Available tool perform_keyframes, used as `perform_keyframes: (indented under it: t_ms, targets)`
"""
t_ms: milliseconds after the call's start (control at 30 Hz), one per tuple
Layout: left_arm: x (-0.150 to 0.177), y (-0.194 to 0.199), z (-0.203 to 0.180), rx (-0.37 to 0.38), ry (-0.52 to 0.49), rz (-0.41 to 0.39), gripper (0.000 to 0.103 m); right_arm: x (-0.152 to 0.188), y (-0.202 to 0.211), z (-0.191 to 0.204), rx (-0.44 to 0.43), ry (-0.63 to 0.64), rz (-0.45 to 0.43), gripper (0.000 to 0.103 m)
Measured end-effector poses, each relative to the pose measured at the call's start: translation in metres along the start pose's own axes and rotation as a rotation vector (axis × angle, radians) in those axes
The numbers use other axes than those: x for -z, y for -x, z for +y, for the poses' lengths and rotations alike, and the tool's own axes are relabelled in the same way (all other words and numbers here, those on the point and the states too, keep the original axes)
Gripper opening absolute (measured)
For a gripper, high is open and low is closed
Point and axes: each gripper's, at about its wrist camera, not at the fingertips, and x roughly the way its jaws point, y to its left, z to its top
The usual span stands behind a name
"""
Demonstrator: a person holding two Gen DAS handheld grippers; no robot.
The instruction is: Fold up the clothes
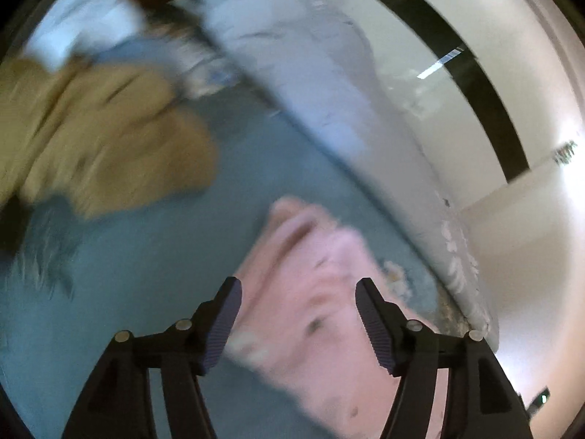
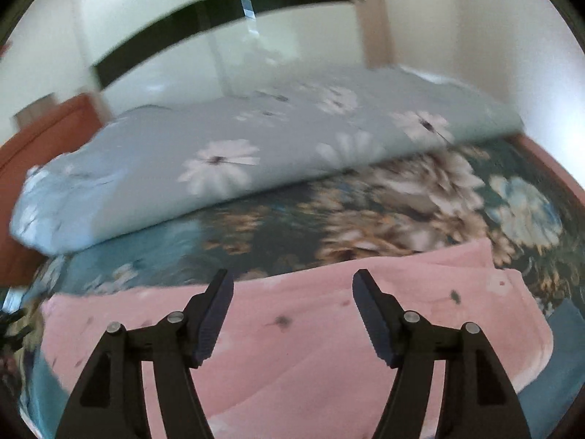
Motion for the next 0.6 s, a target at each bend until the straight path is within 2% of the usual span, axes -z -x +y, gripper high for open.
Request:
perform_keyframes:
  t_ms: [100, 200, 367, 500, 567, 600]
  targets:
    - [0.023, -0.015, 0.036, 0.061, 0.136, 0.063, 0.069, 0.017, 0.014, 0.022, -0.057, 0.038, -0.015, 0.071]
    - [0.031, -0.030, 0.047, 0.137, 0.206, 0.086, 0.069, 0.034, 0.018, 0.032, -0.103, 0.027, -0.009, 0.071]
    - [0.027, -0.046, 0.041, 0.204, 0.238, 0.066, 0.069, 0.062, 0.024, 0.049, -0.179, 0.010, 0.000, 0.071]
    - [0.023, -0.060, 0.037, 0.201, 0.262, 0.054, 0.067, 0.084, 0.016, 0.054, -0.228, -0.044, 0.047, 0.071]
    - [0.021, -0.058, 0.042, 0.217, 0.297, 0.035, 0.060, 0.097, 0.011, 0.058, -0.235, -0.057, 0.074, 0.071]
    - [0.020, -0.057, 0.044, 0.225, 0.314, 0.025, 0.052, 0.103, 0.009, 0.061, -0.241, -0.063, 0.087, 0.071]
